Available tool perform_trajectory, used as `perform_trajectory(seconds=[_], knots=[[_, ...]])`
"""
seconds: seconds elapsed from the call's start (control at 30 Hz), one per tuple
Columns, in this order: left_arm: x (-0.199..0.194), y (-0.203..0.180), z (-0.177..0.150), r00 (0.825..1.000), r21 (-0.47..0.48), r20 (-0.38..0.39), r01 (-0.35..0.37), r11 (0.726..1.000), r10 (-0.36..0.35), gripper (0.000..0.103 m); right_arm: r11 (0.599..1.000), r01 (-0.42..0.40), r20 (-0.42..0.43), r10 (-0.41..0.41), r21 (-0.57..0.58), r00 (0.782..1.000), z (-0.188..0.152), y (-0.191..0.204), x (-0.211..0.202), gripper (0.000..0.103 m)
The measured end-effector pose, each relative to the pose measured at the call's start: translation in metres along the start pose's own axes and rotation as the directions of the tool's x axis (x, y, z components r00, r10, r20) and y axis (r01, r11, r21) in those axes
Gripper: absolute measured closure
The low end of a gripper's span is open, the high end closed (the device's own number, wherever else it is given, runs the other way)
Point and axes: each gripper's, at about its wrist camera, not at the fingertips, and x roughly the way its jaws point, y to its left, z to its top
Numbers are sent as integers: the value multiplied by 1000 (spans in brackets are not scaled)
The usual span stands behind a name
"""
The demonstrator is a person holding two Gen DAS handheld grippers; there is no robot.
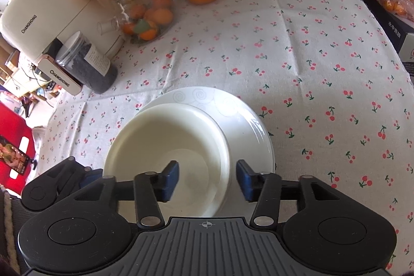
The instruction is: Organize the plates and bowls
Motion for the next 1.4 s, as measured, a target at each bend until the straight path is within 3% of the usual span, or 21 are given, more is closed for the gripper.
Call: perform_trajectory(seconds=[0.47, 0.63, 0.9, 1.07, 1.2, 1.4], knots=[[-10, 4, 0, 999, 3, -25, 29, 1000, -29, 1, 999, -27, 78, 29, -27, 997, 4, 2, -18, 46], [-18, 4, -1, 998, -3, -37, 49, 999, -49, 1, 999, -37, 127, 38, -12, 991, 5, -5, -30, 39], [-38, -3, 1, 998, -28, 9, 57, 998, -57, 0, 1000, -14, 188, 9, 22, 982, -1, -25, -51, 34], [-47, -12, 6, 1000, -75, 30, 6, 997, -3, 0, 998, 32, 193, -41, 46, 980, -3, -31, -67, 33], [-54, -19, 6, 999, -125, 29, -38, 991, 42, 0, 997, 74, 206, -79, 33, 975, -12, -29, -84, 22], [-65, -27, 0, 991, -201, 46, -112, 973, 123, 0, 990, 125, 189, -135, 62, 973, -30, -29, -100, 16]])
